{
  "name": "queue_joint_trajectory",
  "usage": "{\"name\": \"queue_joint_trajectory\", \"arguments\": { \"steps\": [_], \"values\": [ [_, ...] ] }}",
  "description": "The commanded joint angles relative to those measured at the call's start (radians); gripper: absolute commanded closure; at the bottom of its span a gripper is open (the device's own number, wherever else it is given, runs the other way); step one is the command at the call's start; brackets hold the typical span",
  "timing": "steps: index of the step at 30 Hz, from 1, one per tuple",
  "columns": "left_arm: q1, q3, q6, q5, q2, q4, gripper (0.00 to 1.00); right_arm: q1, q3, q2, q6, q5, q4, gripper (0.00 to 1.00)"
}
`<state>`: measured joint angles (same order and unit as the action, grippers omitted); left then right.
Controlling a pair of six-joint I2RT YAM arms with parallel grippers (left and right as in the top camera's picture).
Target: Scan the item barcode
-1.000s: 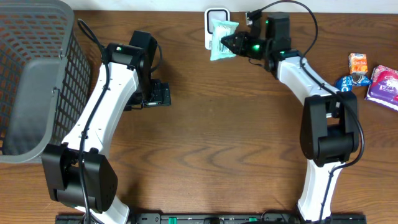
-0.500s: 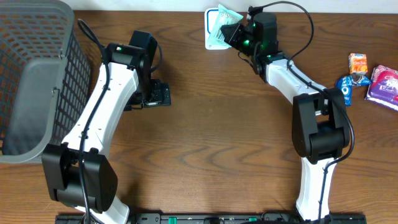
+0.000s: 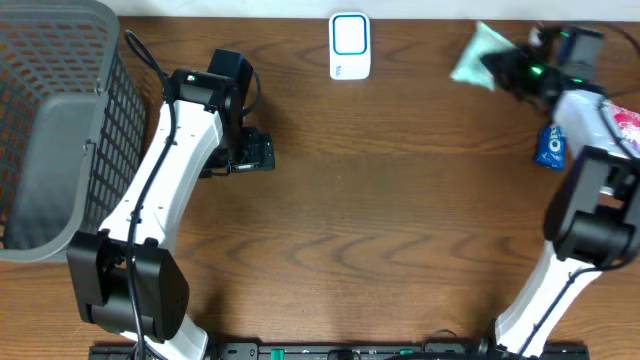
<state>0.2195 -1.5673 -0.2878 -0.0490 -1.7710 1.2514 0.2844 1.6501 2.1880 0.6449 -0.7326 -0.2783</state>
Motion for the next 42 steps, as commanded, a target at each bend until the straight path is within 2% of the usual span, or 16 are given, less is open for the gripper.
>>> {"name": "queue_joint_trajectory", "arguments": {
  "steps": [1,2,3,4,6,9,15,20,23,25,27,32,35,36,42],
  "values": [
    [0.000,-0.007,0.003,0.009,0.006,0.004,0.02,0.090,0.006,-0.042,-0.168,0.113,-0.201,0.88],
    [0.000,-0.007,0.003,0.009,0.006,0.004,0.02,0.103,0.006,-0.042,-0.183,0.134,-0.224,0.83],
    [0.000,-0.007,0.003,0.009,0.006,0.004,0.02,0.149,0.006,-0.042,-0.251,0.179,-0.283,0.72],
    [0.000,-0.007,0.003,0.009,0.006,0.004,0.02,0.165,0.006,-0.042,-0.268,0.186,-0.297,0.68],
    [0.000,-0.007,0.003,0.009,0.006,0.004,0.02,0.215,0.006,-0.042,-0.294,0.185,-0.331,0.70],
    [0.000,-0.007,0.003,0.009,0.006,0.004,0.02,0.280,0.006,-0.044,-0.295,0.177,-0.373,0.59],
    [0.000,-0.007,0.003,0.009,0.006,0.004,0.02,0.307,0.006,-0.150,-0.453,0.158,-0.468,0.56],
    [0.000,-0.007,0.003,0.009,0.006,0.004,0.02,0.288,0.006,-0.319,-0.479,0.065,-0.513,0.56],
    [0.000,-0.007,0.003,0.009,0.006,0.004,0.02,0.269,0.006,-0.444,-0.581,0.061,-0.691,0.54],
    [0.000,-0.007,0.003,0.009,0.006,0.005,0.02,0.254,0.005,-0.534,-0.656,0.085,-0.879,0.54],
    [0.000,-0.007,0.003,0.009,0.006,0.004,0.02,0.245,0.002,-0.595,-0.672,0.116,-0.998,0.54],
    [0.000,-0.007,0.003,0.009,0.006,0.004,0.02,0.237,-0.077,-0.795,-0.766,0.127,-1.207,0.54],
    [0.000,-0.007,0.003,0.009,0.006,0.004,0.02,0.220,-0.225,-0.976,-0.765,0.108,-1.225,0.51],
    [0.000,-0.007,0.003,0.010,0.006,0.004,0.02,0.211,-0.325,-1.080,-0.760,0.068,-1.226,0.01],
    [0.000,-0.007,0.003,0.009,0.006,0.004,0.02,0.211,-0.517,-1.265,-0.565,0.035,-1.233,0.01]
  ]
}}
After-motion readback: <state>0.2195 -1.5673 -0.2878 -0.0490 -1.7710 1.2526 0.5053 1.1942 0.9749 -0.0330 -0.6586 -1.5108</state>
